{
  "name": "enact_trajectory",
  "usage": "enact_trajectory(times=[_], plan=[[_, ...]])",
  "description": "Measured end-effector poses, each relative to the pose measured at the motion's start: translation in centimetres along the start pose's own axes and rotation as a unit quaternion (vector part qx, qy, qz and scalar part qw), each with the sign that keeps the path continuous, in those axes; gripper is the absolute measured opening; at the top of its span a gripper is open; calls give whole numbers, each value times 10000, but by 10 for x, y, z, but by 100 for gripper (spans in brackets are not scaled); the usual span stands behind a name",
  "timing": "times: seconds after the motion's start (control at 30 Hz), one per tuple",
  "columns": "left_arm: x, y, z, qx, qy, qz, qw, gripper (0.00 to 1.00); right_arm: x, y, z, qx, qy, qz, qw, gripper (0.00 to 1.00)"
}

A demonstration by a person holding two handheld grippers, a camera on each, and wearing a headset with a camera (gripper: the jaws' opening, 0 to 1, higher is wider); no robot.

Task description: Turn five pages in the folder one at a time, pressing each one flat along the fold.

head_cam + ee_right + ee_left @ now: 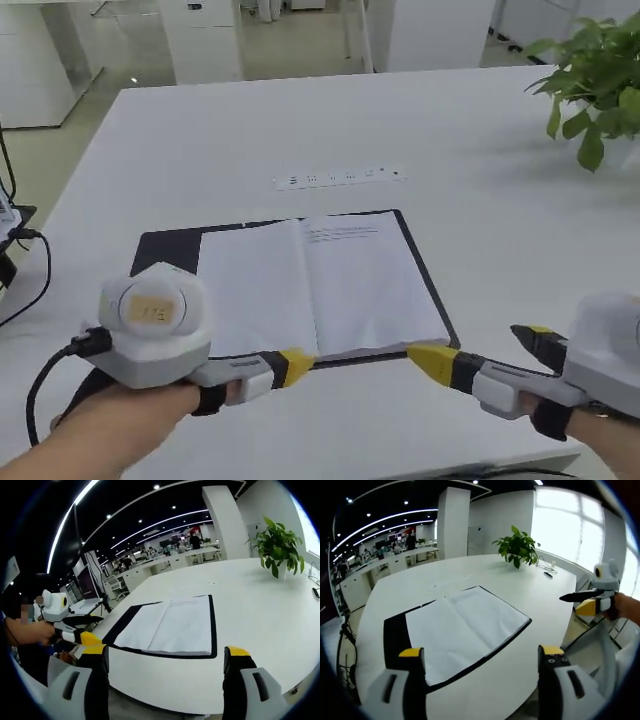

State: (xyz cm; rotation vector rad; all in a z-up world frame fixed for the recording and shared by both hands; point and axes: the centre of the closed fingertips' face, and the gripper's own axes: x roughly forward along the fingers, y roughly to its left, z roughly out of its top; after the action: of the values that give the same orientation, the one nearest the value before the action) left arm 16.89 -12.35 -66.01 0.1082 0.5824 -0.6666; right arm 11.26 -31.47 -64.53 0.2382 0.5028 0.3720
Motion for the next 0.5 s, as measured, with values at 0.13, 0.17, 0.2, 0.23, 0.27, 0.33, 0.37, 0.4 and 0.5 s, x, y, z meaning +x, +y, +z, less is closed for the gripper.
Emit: enact_trajectory(times=[0.13,0.17,0.2,0.23,0.27,0.33,0.37,0.4,0.5], plan=[[18,-8,5,104,42,-132,9999,93,-2,2,1,58,-60,-20,10000,94],[24,-10,6,137,66,-181,9997,92,-3,1,2,83,-79,-50,9999,94],[28,-13,7,158,87,-246,9995,92,-3,2,3,128,-109,-66,9998,94],[31,-16,9,172,77,-286,9994,92,-4,2,4,182,-155,-77,9997,94],[34,-18,10,190,68,-325,9993,92,-5,3,5,237,-185,-94,9995,94],[43,-22,11,226,94,-402,9989,91,-7,3,6,273,-230,-122,9993,93],[49,-25,11,241,109,-459,9986,91,-8,3,6,272,-236,-151,9992,93],[53,-27,11,265,122,-486,9984,90,-9,4,6,274,-238,-162,9992,93],[65,-34,10,328,161,-576,9977,89,-11,2,6,297,-274,-224,9989,93]])
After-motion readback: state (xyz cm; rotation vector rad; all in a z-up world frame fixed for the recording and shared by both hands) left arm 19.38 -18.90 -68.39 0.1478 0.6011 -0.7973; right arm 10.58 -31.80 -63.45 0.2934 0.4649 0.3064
